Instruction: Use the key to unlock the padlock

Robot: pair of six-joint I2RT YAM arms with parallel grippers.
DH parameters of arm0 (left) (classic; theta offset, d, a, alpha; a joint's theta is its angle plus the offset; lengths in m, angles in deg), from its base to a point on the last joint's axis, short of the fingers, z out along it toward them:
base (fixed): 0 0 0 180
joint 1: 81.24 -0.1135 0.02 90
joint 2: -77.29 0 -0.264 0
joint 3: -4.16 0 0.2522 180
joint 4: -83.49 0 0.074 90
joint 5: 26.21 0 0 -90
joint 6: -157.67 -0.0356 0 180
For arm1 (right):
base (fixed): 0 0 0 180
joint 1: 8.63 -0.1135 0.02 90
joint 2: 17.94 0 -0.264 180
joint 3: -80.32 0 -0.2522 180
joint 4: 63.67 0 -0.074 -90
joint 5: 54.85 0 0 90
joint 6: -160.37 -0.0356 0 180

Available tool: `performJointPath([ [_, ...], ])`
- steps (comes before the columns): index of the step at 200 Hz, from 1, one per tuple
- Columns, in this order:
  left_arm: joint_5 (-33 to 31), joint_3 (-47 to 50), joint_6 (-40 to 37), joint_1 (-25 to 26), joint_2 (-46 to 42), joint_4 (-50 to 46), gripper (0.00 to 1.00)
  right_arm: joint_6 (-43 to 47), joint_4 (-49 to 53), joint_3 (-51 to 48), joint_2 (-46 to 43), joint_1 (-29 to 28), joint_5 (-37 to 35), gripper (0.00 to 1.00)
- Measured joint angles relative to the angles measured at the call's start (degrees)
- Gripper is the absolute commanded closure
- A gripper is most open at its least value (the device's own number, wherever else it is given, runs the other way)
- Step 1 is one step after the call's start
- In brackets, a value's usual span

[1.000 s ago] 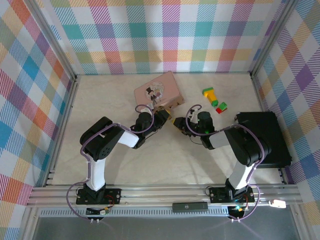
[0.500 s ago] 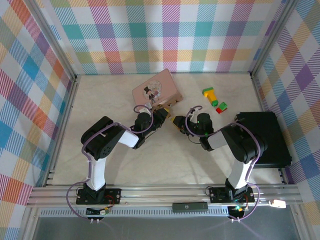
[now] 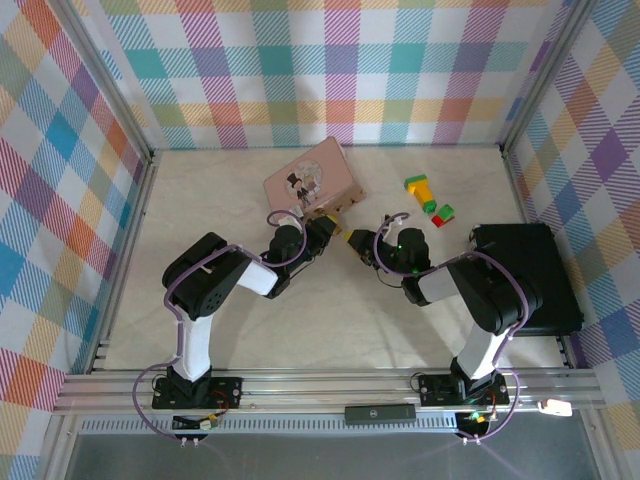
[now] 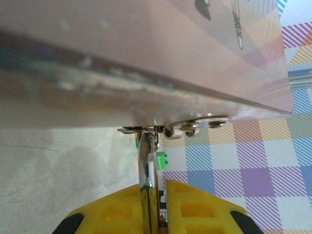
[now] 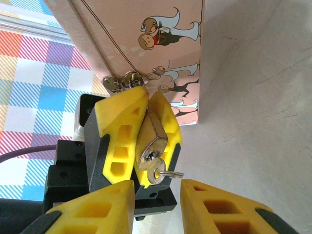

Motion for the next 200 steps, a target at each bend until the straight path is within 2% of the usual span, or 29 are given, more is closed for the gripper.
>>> performJointPath([
  [62, -0.20, 0.00, 0.07, 0.04, 0.09, 0.20, 1.00, -1.79, -2.43, 1.36, 1.88, -1.44, 0.70, 0.75],
  [95, -0.72, 0.17, 0.46, 0.04, 0.09, 0.61, 1.00, -3.06, -3.91, 1.57, 3.58, -1.49, 0.83, 0.89],
  [118, -1.03, 0.37, 0.96, 0.04, 0.09, 1.27, 1.00, -3.89, -4.11, 1.68, 4.00, -1.49, 0.81, 0.93],
  [129, -1.16, 0.44, 1.38, 0.04, 0.11, 1.55, 1.00, -4.20, -4.26, 1.81, 4.04, -1.49, 0.83, 0.91],
  [147, -1.53, 0.50, 1.57, 0.04, 0.17, 1.86, 1.00, -4.98, -4.37, 2.16, 4.09, -1.49, 0.87, 0.79],
  [169, -2.12, 0.85, 1.64, 0.02, 0.33, 2.58, 1.00, -5.70, -4.90, 2.62, 4.09, -1.49, 1.31, 0.70],
  [200, -2.47, 1.40, 1.73, 0.02, 0.46, 3.67, 1.00, -6.16, -5.33, 2.80, 4.24, -1.49, 1.33, 0.69],
])
